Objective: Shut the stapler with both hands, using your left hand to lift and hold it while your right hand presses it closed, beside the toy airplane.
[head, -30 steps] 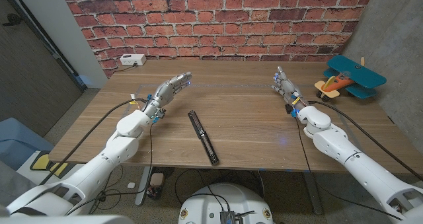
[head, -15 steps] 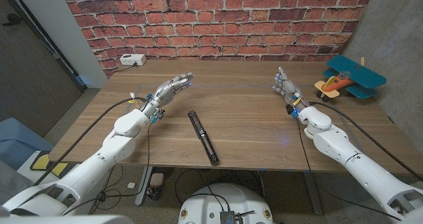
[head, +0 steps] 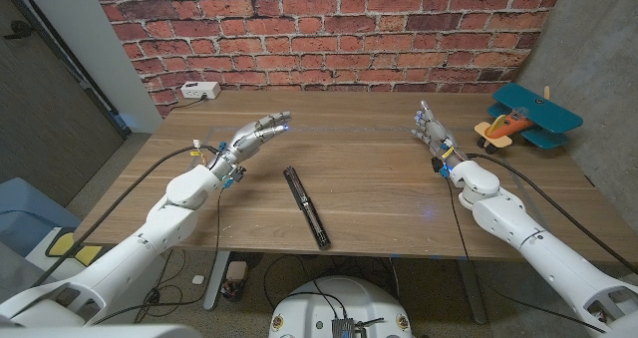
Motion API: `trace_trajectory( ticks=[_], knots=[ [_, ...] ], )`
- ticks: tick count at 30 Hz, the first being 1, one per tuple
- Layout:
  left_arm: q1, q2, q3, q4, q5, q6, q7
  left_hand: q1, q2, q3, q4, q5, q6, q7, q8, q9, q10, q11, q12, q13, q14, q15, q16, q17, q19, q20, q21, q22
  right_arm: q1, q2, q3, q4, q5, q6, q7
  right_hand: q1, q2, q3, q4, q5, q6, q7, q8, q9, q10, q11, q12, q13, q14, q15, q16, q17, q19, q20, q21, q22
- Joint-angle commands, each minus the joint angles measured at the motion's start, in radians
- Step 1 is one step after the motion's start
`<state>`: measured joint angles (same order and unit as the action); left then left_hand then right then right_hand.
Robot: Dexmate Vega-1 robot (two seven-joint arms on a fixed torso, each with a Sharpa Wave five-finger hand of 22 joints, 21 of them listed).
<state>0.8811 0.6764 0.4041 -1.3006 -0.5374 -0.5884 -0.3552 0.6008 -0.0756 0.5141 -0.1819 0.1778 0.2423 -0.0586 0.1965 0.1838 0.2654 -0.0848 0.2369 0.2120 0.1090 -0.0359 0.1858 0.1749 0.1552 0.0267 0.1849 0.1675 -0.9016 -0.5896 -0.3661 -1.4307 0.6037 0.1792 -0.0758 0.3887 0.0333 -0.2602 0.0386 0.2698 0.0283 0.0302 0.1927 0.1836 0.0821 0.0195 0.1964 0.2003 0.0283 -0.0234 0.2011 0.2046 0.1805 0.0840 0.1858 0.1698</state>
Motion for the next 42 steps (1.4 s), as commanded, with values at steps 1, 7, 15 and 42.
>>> trace_trajectory(
  ticks=[1,7,15,42],
  knots=[
    [0.035,0.102,-0.008,-0.12,0.097,0.054,0.054,0.03,0.002,0.008,0.002,0.004,0.0,-0.002,0.006,0.004,0.004,-0.006,0.008,0.007,0.003,-0.054,0.002,0.002,0.0,-0.006,0.003,0.003,-0.001,-0.003,0.003,-0.005,-0.004,-0.011,-0.013,0.012,-0.002,-0.006,-0.005,0.0,0.0,-0.002,0.003,0.004,0.006,-0.001,0.006,0.003,-0.002,-0.011,0.006,0.0,-0.003,0.003,0.004,0.002],
    [0.054,0.108,-0.023,-0.126,0.075,0.05,0.069,0.086,0.036,0.02,0.009,0.004,-0.016,0.009,0.002,0.006,-0.01,-0.003,0.008,0.017,-0.038,-0.035,-0.007,0.003,-0.013,0.011,0.0,0.003,-0.004,-0.005,0.008,-0.01,-0.002,-0.014,-0.02,0.012,-0.002,-0.005,-0.006,-0.001,0.0,-0.003,0.003,0.004,0.005,-0.002,0.006,0.003,-0.002,-0.011,0.006,-0.001,-0.004,0.004,0.004,0.002],
    [0.08,0.122,-0.042,-0.153,0.066,0.046,0.087,0.109,0.047,0.019,0.01,0.003,-0.03,0.002,-0.001,0.008,-0.03,-0.013,0.002,0.021,-0.051,-0.038,-0.007,0.002,-0.018,0.003,0.0,0.003,-0.004,-0.007,0.015,-0.014,0.001,-0.03,-0.038,0.014,0.0,-0.004,-0.007,-0.002,0.0,-0.002,0.003,0.004,0.005,-0.001,0.006,0.003,-0.003,-0.012,0.006,-0.001,-0.004,0.004,0.004,0.002],
    [0.139,0.241,-0.088,-0.315,0.267,0.104,0.215,0.214,0.088,0.025,0.007,-0.003,-0.001,-0.003,0.025,0.015,-0.046,-0.011,0.008,0.032,-0.045,-0.034,-0.002,0.001,-0.027,0.003,-0.001,0.002,-0.005,-0.006,0.022,-0.014,0.005,-0.039,-0.055,0.016,0.0,-0.004,-0.009,-0.004,0.0,-0.003,0.003,0.004,0.004,-0.003,0.006,0.003,-0.002,-0.013,0.006,-0.002,-0.004,0.004,0.004,0.002]
  ],
)
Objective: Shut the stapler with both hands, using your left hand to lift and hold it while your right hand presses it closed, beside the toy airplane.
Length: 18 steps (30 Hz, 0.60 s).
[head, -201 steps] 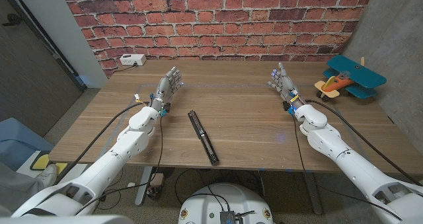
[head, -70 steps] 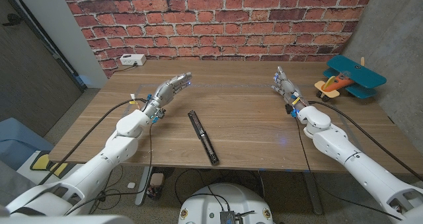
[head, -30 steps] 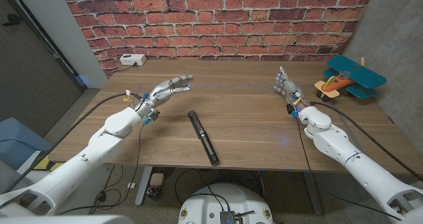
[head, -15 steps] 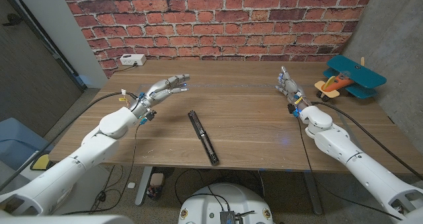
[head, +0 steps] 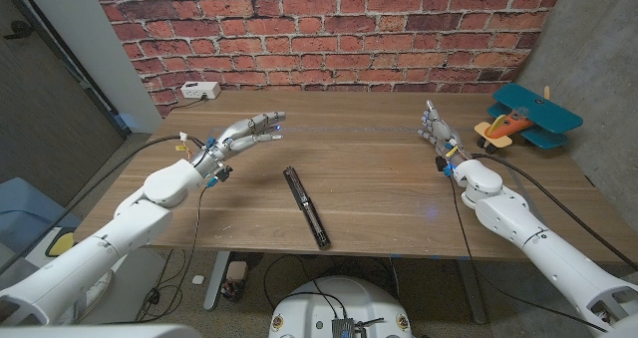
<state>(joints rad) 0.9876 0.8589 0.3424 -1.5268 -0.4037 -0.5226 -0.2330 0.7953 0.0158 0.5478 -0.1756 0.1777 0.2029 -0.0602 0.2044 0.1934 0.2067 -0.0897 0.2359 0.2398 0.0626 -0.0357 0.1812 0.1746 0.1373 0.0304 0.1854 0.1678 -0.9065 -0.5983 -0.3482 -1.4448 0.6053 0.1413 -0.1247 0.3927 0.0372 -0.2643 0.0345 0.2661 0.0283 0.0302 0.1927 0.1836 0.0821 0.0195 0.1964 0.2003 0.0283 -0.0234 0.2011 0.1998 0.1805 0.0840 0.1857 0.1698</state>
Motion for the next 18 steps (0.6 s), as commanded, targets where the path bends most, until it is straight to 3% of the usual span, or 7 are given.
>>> trace_trajectory(
  ticks=[1,5,10,13,18],
  knots=[
    [0.04,0.063,-0.03,-0.099,0.153,0.042,0.109,0.023,-0.004,-0.013,0.002,-0.003,0.05,0.0,0.021,0.007,0.026,-0.012,0.015,0.005,0.0,-0.033,0.003,0.001,-0.01,-0.002,-0.001,0.002,0.0,0.004,0.004,0.003,0.006,0.002,-0.003,0.012,-0.004,0.001,-0.005,0.0,0.0,-0.004,0.003,0.004,0.004,-0.004,0.006,0.003,-0.002,-0.013,0.006,0.003,-0.004,0.004,0.004,0.002],
    [0.064,0.063,-0.043,-0.114,0.189,0.026,0.151,0.027,-0.006,-0.017,0.004,-0.004,0.051,-0.003,0.021,0.008,0.039,-0.01,0.021,0.006,-0.005,-0.033,0.001,0.001,-0.012,-0.008,-0.001,0.002,-0.003,0.006,0.009,0.012,0.015,0.005,0.001,0.012,-0.003,0.001,-0.005,-0.001,0.0,-0.004,0.003,0.004,0.005,-0.004,0.006,0.003,-0.002,-0.012,0.007,0.003,-0.004,0.003,0.004,0.002],
    [0.108,0.089,-0.076,-0.181,0.312,0.085,0.252,0.03,-0.006,-0.021,0.005,-0.004,0.054,-0.006,0.022,0.009,0.042,-0.013,0.022,0.007,-0.004,-0.036,0.002,0.0,-0.011,-0.014,0.0,0.002,-0.004,0.013,0.016,0.029,0.03,0.015,0.008,0.015,-0.003,0.002,-0.006,-0.001,-0.002,-0.005,0.002,0.004,0.003,-0.005,0.005,0.003,-0.002,-0.014,0.006,0.003,-0.004,0.002,0.004,0.002],
    [0.113,0.089,-0.085,-0.181,0.308,0.089,0.26,0.029,-0.007,-0.024,0.007,-0.004,0.056,-0.007,0.023,0.01,0.044,-0.011,0.023,0.007,-0.002,-0.037,0.003,0.0,-0.01,-0.016,0.0,0.002,-0.003,0.012,0.014,0.034,0.02,0.019,0.002,0.018,-0.002,0.003,-0.008,-0.001,-0.003,-0.006,0.002,0.004,0.002,-0.005,0.005,0.003,-0.002,-0.015,0.006,0.002,-0.004,0.002,0.004,0.002],
    [0.144,0.118,-0.111,-0.246,0.412,0.157,0.324,0.028,-0.009,-0.029,0.009,-0.005,0.059,-0.008,0.024,0.011,0.046,-0.015,0.025,0.008,0.001,-0.039,0.005,0.0,-0.009,-0.018,0.001,0.002,-0.002,0.008,0.008,0.028,0.006,0.021,-0.002,0.023,-0.001,0.005,-0.011,-0.001,-0.003,-0.008,0.002,0.004,0.0,-0.006,0.004,0.003,-0.002,-0.016,0.006,0.002,-0.005,0.002,0.004,0.002]
  ],
)
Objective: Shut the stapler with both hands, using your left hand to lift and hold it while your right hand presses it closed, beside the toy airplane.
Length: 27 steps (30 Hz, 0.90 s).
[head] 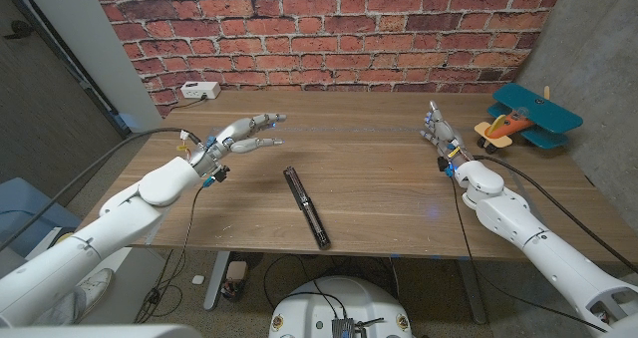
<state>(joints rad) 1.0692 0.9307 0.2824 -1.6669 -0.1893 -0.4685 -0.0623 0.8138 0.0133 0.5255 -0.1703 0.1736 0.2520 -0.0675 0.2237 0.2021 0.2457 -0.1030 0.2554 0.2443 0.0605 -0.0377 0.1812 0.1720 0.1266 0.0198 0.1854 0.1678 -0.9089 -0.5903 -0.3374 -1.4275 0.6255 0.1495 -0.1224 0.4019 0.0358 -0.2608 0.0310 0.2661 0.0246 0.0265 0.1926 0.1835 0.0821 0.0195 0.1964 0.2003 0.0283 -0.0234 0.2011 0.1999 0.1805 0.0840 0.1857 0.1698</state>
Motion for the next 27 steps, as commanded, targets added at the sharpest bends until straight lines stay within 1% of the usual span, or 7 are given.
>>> trace_trajectory(
  ticks=[1,8,12,18,19,22,27],
  knots=[
    [0.062,0.048,-0.05,-0.108,0.2,0.105,0.151,0.01,-0.007,-0.008,0.004,-0.001,0.01,-0.002,0.004,0.002,0.007,-0.002,0.005,0.003,0.003,-0.037,0.004,0.003,0.001,-0.007,0.001,0.002,0.0,0.001,-0.004,0.011,-0.015,0.015,-0.002,0.016,0.0,0.001,-0.008,-0.001,0.001,-0.005,0.003,0.004,0.0,-0.007,0.004,0.003,-0.002,-0.016,0.006,0.002,-0.005,0.002,0.004,0.002],
    [0.048,0.063,-0.031,-0.166,0.327,0.184,0.178,0.007,-0.009,-0.014,0.006,-0.001,0.014,-0.004,0.005,0.003,0.009,-0.004,0.006,0.004,0.004,-0.04,0.005,0.003,0.0,-0.007,0.001,0.002,0.005,0.002,-0.012,0.007,-0.03,0.019,-0.006,0.022,0.001,0.003,-0.011,-0.001,-0.002,-0.007,0.002,0.004,-0.001,-0.008,0.004,0.002,-0.003,-0.018,0.006,0.001,-0.006,0.001,0.004,0.002],
    [0.034,0.077,-0.02,-0.182,0.339,0.206,0.15,0.006,-0.01,-0.019,0.008,-0.001,0.009,-0.006,0.002,0.003,0.006,0.0,0.005,0.005,0.002,-0.039,0.004,0.003,-0.001,-0.007,0.0,0.002,0.005,0.003,-0.014,0.005,-0.035,0.023,-0.007,0.026,0.001,0.004,-0.013,-0.001,-0.003,-0.008,0.002,0.004,-0.001,-0.009,0.004,0.002,-0.003,-0.019,0.006,0.001,-0.006,-0.001,0.004,0.002],
    [0.026,0.088,-0.007,-0.199,0.369,0.232,0.143,0.009,-0.011,-0.027,0.009,0.001,-0.001,-0.007,-0.002,0.004,-0.009,-0.001,-0.001,0.006,-0.01,-0.038,0.0,0.002,-0.006,-0.005,-0.001,0.002,0.0,0.0,-0.015,0.0,-0.042,0.033,-0.005,0.031,0.001,0.005,-0.016,0.0,-0.004,-0.008,0.002,0.004,-0.001,-0.009,0.004,0.002,-0.004,-0.02,0.005,0.001,-0.006,-0.002,0.004,0.002],
    [0.025,0.09,-0.005,-0.204,0.376,0.238,0.142,0.01,-0.011,-0.028,0.009,0.001,-0.001,-0.006,-0.003,0.004,-0.009,-0.006,-0.001,0.006,-0.01,-0.037,0.001,0.002,-0.006,-0.004,-0.001,0.002,0.0,0.0,-0.015,0.001,-0.043,0.036,-0.004,0.031,0.001,0.005,-0.017,0.0,-0.004,-0.008,0.002,0.004,0.0,-0.009,0.005,0.002,-0.004,-0.021,0.005,0.0,-0.006,-0.002,0.004,0.002],
    [0.018,0.098,0.001,-0.216,0.389,0.256,0.131,0.011,-0.011,-0.03,0.009,0.002,-0.002,-0.006,-0.003,0.005,-0.01,0.0,-0.001,0.006,-0.011,-0.037,0.0,0.002,-0.008,-0.004,-0.001,0.002,-0.001,0.002,-0.014,0.002,-0.042,0.04,-0.003,0.034,0.001,0.006,-0.018,0.0,-0.004,-0.008,0.002,0.004,-0.001,-0.01,0.004,0.002,-0.004,-0.021,0.005,0.0,-0.006,-0.003,0.004,0.002],
    [0.013,0.109,0.003,-0.242,0.417,0.292,0.131,0.007,-0.014,-0.039,0.013,0.004,-0.012,-0.01,-0.008,0.005,-0.019,-0.001,-0.004,0.006,-0.023,-0.035,-0.003,0.002,-0.009,-0.003,-0.001,0.001,0.001,0.002,-0.017,0.003,-0.05,0.044,-0.003,0.038,0.0,0.007,-0.02,0.0,-0.005,-0.009,0.002,0.004,-0.001,-0.013,0.004,0.002,-0.004,-0.021,0.005,0.0,-0.006,-0.002,0.004,0.002]
  ],
)
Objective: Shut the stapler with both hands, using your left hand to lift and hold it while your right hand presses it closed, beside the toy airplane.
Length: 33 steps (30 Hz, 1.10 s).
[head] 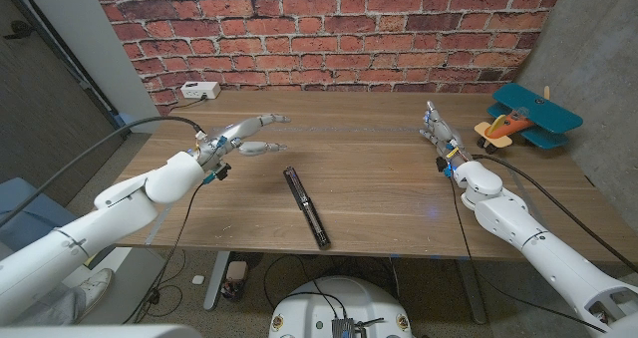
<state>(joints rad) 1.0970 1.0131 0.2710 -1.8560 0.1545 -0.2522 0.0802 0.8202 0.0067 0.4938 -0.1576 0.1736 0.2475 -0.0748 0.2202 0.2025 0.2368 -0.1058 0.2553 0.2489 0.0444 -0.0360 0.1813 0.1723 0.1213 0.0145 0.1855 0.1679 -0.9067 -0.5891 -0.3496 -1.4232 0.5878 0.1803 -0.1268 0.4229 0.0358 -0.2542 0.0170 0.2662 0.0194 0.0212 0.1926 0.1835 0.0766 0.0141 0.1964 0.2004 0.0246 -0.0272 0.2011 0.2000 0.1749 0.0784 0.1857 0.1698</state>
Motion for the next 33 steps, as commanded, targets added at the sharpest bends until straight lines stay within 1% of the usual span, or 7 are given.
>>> trace_trajectory(
  ticks=[1,4,10,17,28,29,33],
  knots=[
    [-0.016,0.027,0.016,-0.055,0.076,0.076,-0.011,-0.001,-0.01,-0.012,0.002,0.005,0.0,-0.009,-0.002,0.005,-0.011,0.0,-0.004,0.002,-0.009,-0.036,-0.002,0.002,-0.005,0.002,-0.001,0.001,-0.001,0.002,-0.004,0.002,-0.007,0.015,0.008,0.017,0.0,0.0,-0.007,0.0,0.0,-0.004,0.002,0.004,0.005,-0.006,0.004,0.002,0.0,-0.018,0.005,0.0,-0.001,0.003,0.004,0.002],
    [-0.02,0.028,0.021,-0.057,0.085,0.076,-0.009,-0.001,-0.011,-0.016,0.003,0.007,0.006,-0.013,0.0,0.006,-0.012,-0.001,-0.005,0.002,-0.01,-0.037,-0.002,0.002,-0.006,0.002,-0.001,0.001,0.0,0.002,-0.005,0.003,-0.008,0.015,0.009,0.021,0.0,0.001,-0.009,0.0,-0.001,-0.003,0.002,0.004,0.003,-0.006,0.004,0.002,0.0,-0.018,0.005,0.0,0.007,0.001,0.006,0.002],
    [-0.017,0.038,0.032,-0.082,0.142,0.106,0.005,0.015,-0.007,-0.024,0.0,0.01,-0.048,-0.004,-0.018,0.01,-0.053,-0.006,-0.02,0.002,-0.031,-0.032,-0.005,0.002,-0.011,0.003,-0.002,0.001,-0.004,-0.001,-0.003,0.0,-0.013,0.015,0.002,0.028,0.001,0.003,-0.012,0.001,-0.005,-0.004,0.001,0.004,-0.001,-0.007,0.003,0.002,-0.003,-0.017,0.004,-0.001,0.005,0.003,0.005,0.001],
    [-0.021,0.047,0.04,-0.092,0.182,0.119,0.01,0.024,-0.001,-0.024,-0.002,0.011,-0.051,-0.003,-0.016,0.011,-0.05,-0.006,-0.018,0.002,-0.035,-0.028,-0.005,0.002,-0.014,0.007,-0.002,0.001,-0.002,0.0,-0.001,-0.004,-0.011,0.005,-0.006,0.032,0.002,0.004,-0.015,0.001,-0.006,-0.004,0.001,0.005,-0.002,-0.007,0.003,0.002,-0.003,-0.018,0.004,-0.001,-0.001,0.005,0.003,0.001],
    [-0.011,0.078,0.039,-0.14,0.265,0.169,0.014,0.043,0.008,-0.025,-0.005,0.012,-0.034,-0.015,-0.006,0.014,-0.038,-0.013,-0.011,0.005,-0.04,-0.035,-0.002,0.002,-0.022,0.006,-0.003,0.001,0.013,0.006,-0.01,0.011,-0.022,0.011,0.0,0.037,0.003,0.006,-0.017,0.001,-0.005,-0.006,0.002,0.005,0.0,-0.009,0.004,0.002,-0.003,-0.019,0.004,-0.001,-0.007,0.003,0.001,0.001],
    [-0.01,0.08,0.038,-0.144,0.27,0.175,0.013,0.042,0.007,-0.029,-0.003,0.013,-0.032,-0.018,-0.004,0.016,-0.041,-0.021,-0.011,0.005,-0.042,-0.037,-0.002,0.002,-0.023,0.008,-0.003,0.001,0.013,0.007,-0.009,0.009,-0.019,0.01,-0.001,0.037,0.003,0.006,-0.017,0.001,-0.005,-0.006,0.002,0.005,0.001,-0.009,0.004,0.002,-0.003,-0.019,0.004,-0.001,-0.007,0.003,0.001,0.001],
    [-0.006,0.087,0.035,-0.153,0.277,0.187,0.008,0.028,-0.005,-0.045,0.006,0.016,-0.032,-0.026,-0.003,0.018,-0.041,-0.022,-0.01,0.007,-0.041,-0.043,0.0,0.003,-0.022,0.005,-0.001,0.001,0.014,0.007,-0.01,0.009,-0.02,0.01,0.0,0.038,0.002,0.006,-0.018,0.001,-0.005,-0.006,0.002,0.005,0.002,-0.009,0.005,0.002,-0.003,-0.019,0.004,-0.001,-0.007,0.002,0.001,0.001]
  ],
)
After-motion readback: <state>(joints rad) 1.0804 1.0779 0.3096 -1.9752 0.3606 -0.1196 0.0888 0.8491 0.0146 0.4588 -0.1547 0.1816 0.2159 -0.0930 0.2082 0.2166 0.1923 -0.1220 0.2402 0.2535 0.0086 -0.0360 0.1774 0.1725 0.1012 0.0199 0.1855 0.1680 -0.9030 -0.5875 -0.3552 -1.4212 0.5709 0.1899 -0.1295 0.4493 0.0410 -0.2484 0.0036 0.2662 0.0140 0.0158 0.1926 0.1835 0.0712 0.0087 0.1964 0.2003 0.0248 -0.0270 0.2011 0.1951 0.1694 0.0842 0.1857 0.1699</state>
